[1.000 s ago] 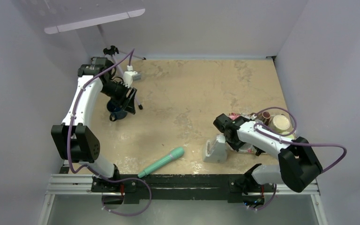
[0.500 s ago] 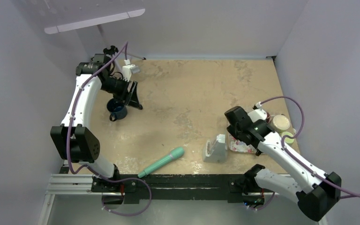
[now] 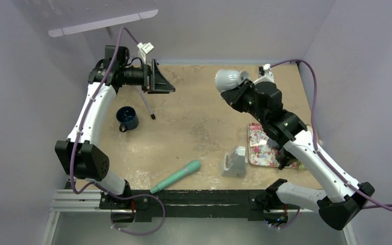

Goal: Turn the mug right side up

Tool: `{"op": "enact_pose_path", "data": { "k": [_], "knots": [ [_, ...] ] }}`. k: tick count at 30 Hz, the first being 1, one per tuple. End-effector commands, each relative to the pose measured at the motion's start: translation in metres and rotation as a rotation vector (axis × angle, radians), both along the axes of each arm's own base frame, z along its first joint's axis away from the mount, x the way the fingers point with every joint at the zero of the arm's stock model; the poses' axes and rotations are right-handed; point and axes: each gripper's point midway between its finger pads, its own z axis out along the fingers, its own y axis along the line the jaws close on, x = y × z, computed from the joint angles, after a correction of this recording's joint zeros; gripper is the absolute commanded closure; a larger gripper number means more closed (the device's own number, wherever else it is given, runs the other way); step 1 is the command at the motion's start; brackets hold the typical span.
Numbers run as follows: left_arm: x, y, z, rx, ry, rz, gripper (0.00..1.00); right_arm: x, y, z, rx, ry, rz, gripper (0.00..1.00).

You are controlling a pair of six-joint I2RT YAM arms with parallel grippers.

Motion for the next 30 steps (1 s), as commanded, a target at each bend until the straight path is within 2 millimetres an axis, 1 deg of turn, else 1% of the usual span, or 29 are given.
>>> {"op": "enact_pose_path", "data": {
  "k": [1, 3, 6, 8, 11, 14, 17, 19, 21, 23, 24, 25, 27, 28, 30],
  "knots": [
    [-0.011, -0.031, 0.062, -0.184, -0.022, -0.073, 0.12, -0.013, 0.067, 0.107, 0.304, -0.352, 0.346, 1.00],
    [-0.009, -0.040, 0.067, -0.228, 0.007, -0.082, 0.13, -0.017, 0.077, 0.119, 0.355, -0.394, 0.402, 1.00],
    [-0.004, -0.055, 0.070, -0.303, 0.053, -0.074, 0.15, -0.017, 0.085, 0.125, 0.387, -0.411, 0.428, 1.00],
    [-0.003, -0.062, 0.077, -0.355, 0.052, -0.090, 0.16, -0.014, 0.090, 0.123, 0.392, -0.400, 0.438, 1.00],
    [0.000, -0.064, 0.090, -0.400, 0.010, -0.084, 0.17, -0.012, 0.099, 0.123, 0.397, -0.390, 0.460, 1.00],
    [0.002, -0.066, 0.090, -0.394, 0.010, -0.070, 0.17, -0.011, 0.110, 0.123, 0.398, -0.381, 0.485, 1.00],
    [0.000, -0.071, 0.093, -0.409, 0.006, -0.086, 0.19, -0.009, 0.120, 0.115, 0.396, -0.361, 0.501, 1.00],
    [-0.003, -0.073, 0.092, -0.411, 0.018, -0.092, 0.21, -0.006, 0.125, 0.110, 0.399, -0.347, 0.506, 1.00],
    [-0.005, -0.077, 0.086, -0.407, 0.035, -0.098, 0.25, -0.008, 0.133, 0.110, 0.409, -0.344, 0.533, 1.00],
    [-0.006, -0.081, 0.080, -0.402, 0.057, -0.101, 0.33, -0.010, 0.146, 0.111, 0.415, -0.347, 0.573, 1.00],
    [-0.005, -0.083, 0.078, -0.400, 0.061, -0.099, 0.41, -0.013, 0.153, 0.111, 0.415, -0.347, 0.598, 1.00],
    [-0.004, -0.083, 0.078, -0.400, 0.057, -0.096, 0.58, -0.015, 0.158, 0.113, 0.412, -0.355, 0.627, 1.00],
    [-0.003, -0.082, 0.080, -0.394, 0.032, -0.095, 0.97, -0.016, 0.162, 0.106, 0.392, -0.349, 0.651, 1.00],
    [-0.003, -0.080, 0.079, -0.380, 0.023, -0.095, 1.00, -0.015, 0.161, 0.100, 0.372, -0.339, 0.646, 1.00],
    [0.001, -0.076, 0.070, -0.324, 0.006, -0.080, 1.00, -0.013, 0.158, 0.086, 0.333, -0.304, 0.627, 1.00]
  ]
}}
